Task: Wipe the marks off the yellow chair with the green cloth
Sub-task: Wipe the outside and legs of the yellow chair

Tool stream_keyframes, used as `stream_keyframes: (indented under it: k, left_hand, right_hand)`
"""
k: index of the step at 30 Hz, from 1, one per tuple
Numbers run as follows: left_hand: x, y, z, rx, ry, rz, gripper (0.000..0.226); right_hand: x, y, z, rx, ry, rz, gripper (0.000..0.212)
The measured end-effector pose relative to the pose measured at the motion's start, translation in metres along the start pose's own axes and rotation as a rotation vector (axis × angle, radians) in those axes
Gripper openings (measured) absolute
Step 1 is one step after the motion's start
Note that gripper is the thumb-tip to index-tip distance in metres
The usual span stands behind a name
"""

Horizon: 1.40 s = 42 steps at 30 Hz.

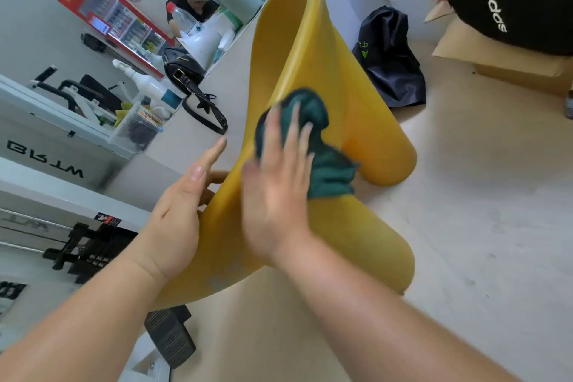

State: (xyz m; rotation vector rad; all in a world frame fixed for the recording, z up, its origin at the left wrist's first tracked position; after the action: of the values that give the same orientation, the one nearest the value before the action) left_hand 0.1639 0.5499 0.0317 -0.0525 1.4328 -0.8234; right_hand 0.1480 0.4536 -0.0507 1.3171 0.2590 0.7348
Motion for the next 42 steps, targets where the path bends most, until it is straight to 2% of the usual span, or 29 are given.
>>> stream_keyframes:
  k: [3, 4, 8, 10, 13, 15, 17, 20, 22, 26, 31, 34, 36, 39, 42]
  left_hand:
    - [-0.011, 0.013, 0.003, -0.03, -0.067, -0.023, 0.053]
    - [-0.014, 0.014, 0.002, -0.032, -0.084, -0.028, 0.053]
    - [-0.013, 0.012, 0.0, -0.031, -0.093, -0.027, 0.053]
    - [-0.011, 0.013, 0.001, -0.044, -0.081, -0.018, 0.059]
    - [-0.011, 0.014, 0.001, -0.048, -0.07, 0.043, 0.057]
    - [-0.009, 0.013, -0.001, -0.046, -0.065, 0.061, 0.051]
    - [-0.01, 0.013, 0.0, -0.038, -0.073, 0.061, 0.048]
    - [-0.013, 0.012, 0.003, -0.034, -0.099, -0.003, 0.051]
    - [-0.016, 0.012, 0.004, -0.05, -0.119, -0.068, 0.05]
    - [-0.015, 0.005, 0.002, -0.017, -0.117, -0.006, 0.045]
    - [-0.006, -0.002, 0.002, 0.079, -0.036, 0.236, 0.047]
    - [0.002, -0.012, -0.002, 0.167, 0.013, 0.363, 0.053]
    - [0.006, -0.016, -0.005, 0.226, 0.038, 0.462, 0.06]
    - [0.011, -0.02, -0.007, 0.269, 0.065, 0.538, 0.068]
    - [0.013, -0.021, -0.006, 0.259, 0.08, 0.551, 0.073]
  right_hand:
    - [0.017, 0.029, -0.087, -0.202, 0.215, -0.023, 0.064]
    - [0.017, 0.033, -0.094, -0.218, 0.254, -0.006, 0.063]
    - [-0.007, 0.038, 0.033, -0.247, 0.016, -0.055, 0.057]
    - [-0.012, 0.041, 0.09, -0.226, -0.035, -0.05, 0.054]
    - [-0.014, 0.012, 0.13, -0.052, -0.083, -0.051, 0.062]
    - [-0.015, -0.018, 0.107, 0.207, -0.119, 0.0, 0.075]
    - [-0.009, -0.023, 0.057, 0.314, -0.099, 0.068, 0.084]
    - [0.008, 0.007, -0.022, 0.111, 0.049, -0.026, 0.083]
    - [0.014, 0.023, -0.038, -0.024, 0.096, -0.106, 0.08]
    - [0.008, 0.042, 0.043, -0.213, 0.005, -0.18, 0.069]
    - [-0.009, -0.012, 0.15, 0.078, -0.073, 0.039, 0.086]
    - [-0.006, -0.082, 0.147, 0.36, -0.021, 0.112, 0.09]
    - [-0.001, -0.118, 0.109, 0.482, 0.064, 0.05, 0.079]
    - [0.001, -0.105, 0.034, 0.394, 0.166, -0.045, 0.084]
    - [0.001, -0.069, 0.039, 0.348, 0.141, 0.075, 0.082]
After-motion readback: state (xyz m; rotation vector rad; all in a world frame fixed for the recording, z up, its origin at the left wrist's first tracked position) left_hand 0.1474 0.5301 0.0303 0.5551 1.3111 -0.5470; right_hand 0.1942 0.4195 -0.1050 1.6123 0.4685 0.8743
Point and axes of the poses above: each hand's wrist, its own z-axis towards the middle knuckle, its own x-axis out of the palm, y = z × x, the point moved 10 cm from there along z, towards the middle knuckle, and after that the axes turned 10 degrees about -y, right-handed, at the moved point
